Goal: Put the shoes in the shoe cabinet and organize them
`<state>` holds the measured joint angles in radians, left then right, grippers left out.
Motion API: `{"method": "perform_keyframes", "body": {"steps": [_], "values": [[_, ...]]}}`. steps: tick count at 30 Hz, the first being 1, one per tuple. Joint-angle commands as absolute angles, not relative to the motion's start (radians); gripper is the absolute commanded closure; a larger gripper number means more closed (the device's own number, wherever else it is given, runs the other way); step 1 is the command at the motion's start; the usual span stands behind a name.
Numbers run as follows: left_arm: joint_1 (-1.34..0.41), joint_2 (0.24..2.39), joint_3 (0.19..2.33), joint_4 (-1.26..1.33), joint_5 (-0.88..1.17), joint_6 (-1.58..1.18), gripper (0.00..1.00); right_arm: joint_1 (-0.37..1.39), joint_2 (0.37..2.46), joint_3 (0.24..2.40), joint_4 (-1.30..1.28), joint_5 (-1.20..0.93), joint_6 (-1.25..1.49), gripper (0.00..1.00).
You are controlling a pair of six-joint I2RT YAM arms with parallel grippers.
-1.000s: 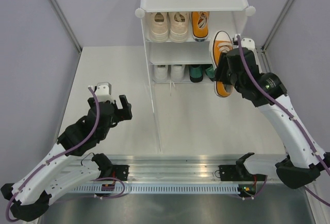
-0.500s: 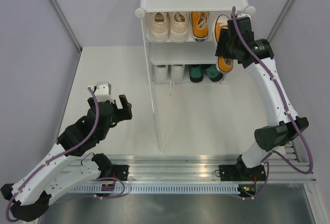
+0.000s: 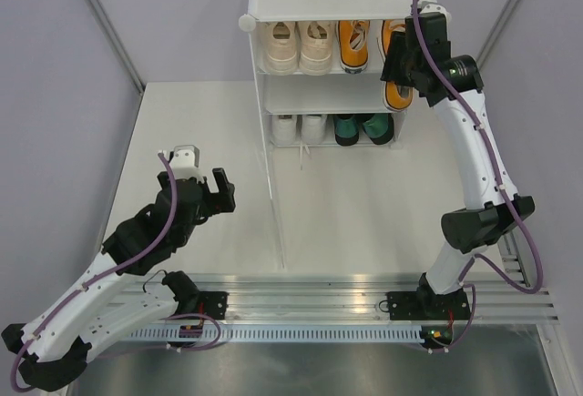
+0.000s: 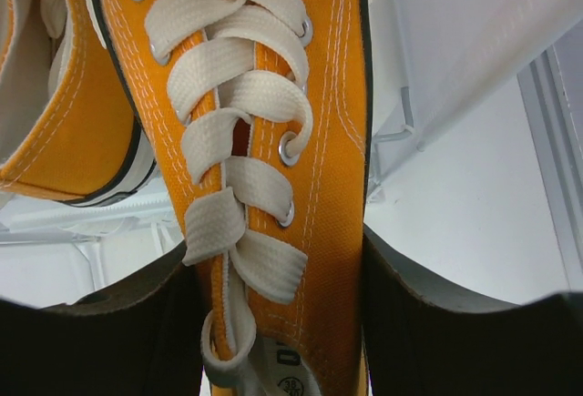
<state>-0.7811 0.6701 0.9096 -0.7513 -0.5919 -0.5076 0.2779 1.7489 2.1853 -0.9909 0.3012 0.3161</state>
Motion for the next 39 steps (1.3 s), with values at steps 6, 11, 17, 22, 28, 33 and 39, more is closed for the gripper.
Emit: {"method": "perform_keyframes", "body": {"steps": [6, 11, 17, 22, 28, 33, 39], "values": [[-0.778, 0.673, 0.907, -0.706, -0.578, -0.469, 0.0, 0.272, 1.775, 2.25, -0.833, 0.376, 0.278, 0.95], [-0.776, 0.676, 0.905, -0.703, -0.577, -0.469, 0.0, 0.267, 1.795, 2.267, -0.792, 0.385, 0.273, 0.93], [-0.776, 0.683, 0.905, -0.703, -0.575, -0.469, 0.0, 0.264, 1.824, 2.287, -0.75, 0.391, 0.275, 0.92], [-0.776, 0.683, 0.904, -0.703, -0.577, -0.468, 0.0, 0.264, 1.835, 2.278, -0.697, 0.387, 0.275, 0.91], [-0.775, 0.687, 0.904, -0.701, -0.58, -0.468, 0.0, 0.262, 1.867, 2.289, -0.654, 0.387, 0.276, 0.9], [-0.775, 0.692, 0.904, -0.701, -0.581, -0.466, 0.0, 0.261, 1.888, 2.289, -0.632, 0.39, 0.273, 0.89], [-0.772, 0.695, 0.904, -0.704, -0.583, -0.466, 0.01, 0.261, 1.92, 2.284, -0.604, 0.4, 0.27, 0.88]]}}
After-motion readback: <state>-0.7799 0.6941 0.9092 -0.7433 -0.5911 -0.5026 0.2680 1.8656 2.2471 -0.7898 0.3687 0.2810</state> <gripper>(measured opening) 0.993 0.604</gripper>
